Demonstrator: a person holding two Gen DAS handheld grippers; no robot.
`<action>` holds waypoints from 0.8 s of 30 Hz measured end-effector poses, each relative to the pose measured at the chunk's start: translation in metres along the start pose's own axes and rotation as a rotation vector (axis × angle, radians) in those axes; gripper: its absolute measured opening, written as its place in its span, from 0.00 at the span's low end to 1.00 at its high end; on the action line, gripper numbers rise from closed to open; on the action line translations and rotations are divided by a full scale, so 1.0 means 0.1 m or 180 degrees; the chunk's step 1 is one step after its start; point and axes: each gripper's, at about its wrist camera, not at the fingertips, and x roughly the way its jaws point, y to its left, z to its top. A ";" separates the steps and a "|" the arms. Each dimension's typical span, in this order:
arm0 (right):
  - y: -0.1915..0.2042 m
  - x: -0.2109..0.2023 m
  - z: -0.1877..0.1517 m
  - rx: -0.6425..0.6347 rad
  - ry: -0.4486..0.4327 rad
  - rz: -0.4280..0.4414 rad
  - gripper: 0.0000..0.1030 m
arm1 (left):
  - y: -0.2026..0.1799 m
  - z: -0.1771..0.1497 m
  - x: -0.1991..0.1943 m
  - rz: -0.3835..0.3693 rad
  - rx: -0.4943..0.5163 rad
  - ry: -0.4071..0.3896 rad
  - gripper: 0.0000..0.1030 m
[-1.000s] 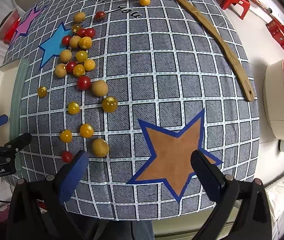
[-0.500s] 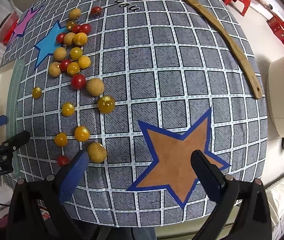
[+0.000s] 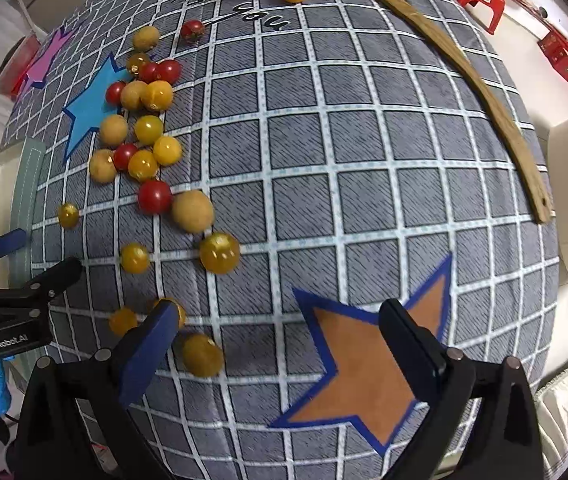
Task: Organize fruits
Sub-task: 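Grasp a yellow cherry tomato with the left gripper while the right gripper grasps a golden tomato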
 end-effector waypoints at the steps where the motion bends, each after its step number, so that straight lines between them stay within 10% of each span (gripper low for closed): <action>1: 0.02 0.03 0.05 0.0011 -0.0007 0.0010 0.97 | -0.02 0.08 0.06 0.0028 0.0004 -0.0015 1.00; 13: 0.52 0.43 0.62 -0.0043 -0.0013 0.0082 0.74 | -0.08 0.84 0.57 0.0052 -0.0035 -0.0130 0.86; 20: 0.92 0.60 0.71 -0.0142 -0.0061 -0.0068 0.61 | -0.13 1.06 0.59 -0.0117 -0.0022 -0.0186 0.47; 24: 1.10 0.63 0.71 -0.0205 -0.0087 -0.0071 0.31 | -0.18 1.16 0.61 -0.0188 0.0038 -0.0215 0.21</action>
